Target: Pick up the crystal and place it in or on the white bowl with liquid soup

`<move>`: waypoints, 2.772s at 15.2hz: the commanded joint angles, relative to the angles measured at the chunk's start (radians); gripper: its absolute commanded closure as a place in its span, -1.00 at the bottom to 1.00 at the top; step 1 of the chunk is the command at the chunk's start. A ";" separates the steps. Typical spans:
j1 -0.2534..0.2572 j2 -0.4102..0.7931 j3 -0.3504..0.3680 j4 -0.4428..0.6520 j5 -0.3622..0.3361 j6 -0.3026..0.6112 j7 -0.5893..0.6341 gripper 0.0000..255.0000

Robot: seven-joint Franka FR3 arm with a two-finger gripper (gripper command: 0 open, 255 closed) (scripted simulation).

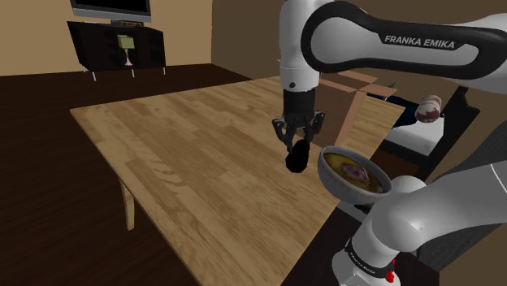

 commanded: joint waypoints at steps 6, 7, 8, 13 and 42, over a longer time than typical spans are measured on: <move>-0.006 0.026 -0.007 0.116 -0.009 -0.090 0.001 1.00; -0.007 0.030 -0.007 0.132 -0.011 -0.103 0.001 1.00; -0.008 0.034 -0.008 0.149 -0.012 -0.116 0.001 1.00; -0.012 0.059 -0.011 0.237 -0.018 -0.179 0.003 1.00; 0.023 -0.384 -0.156 -0.187 -0.086 -0.201 -0.136 1.00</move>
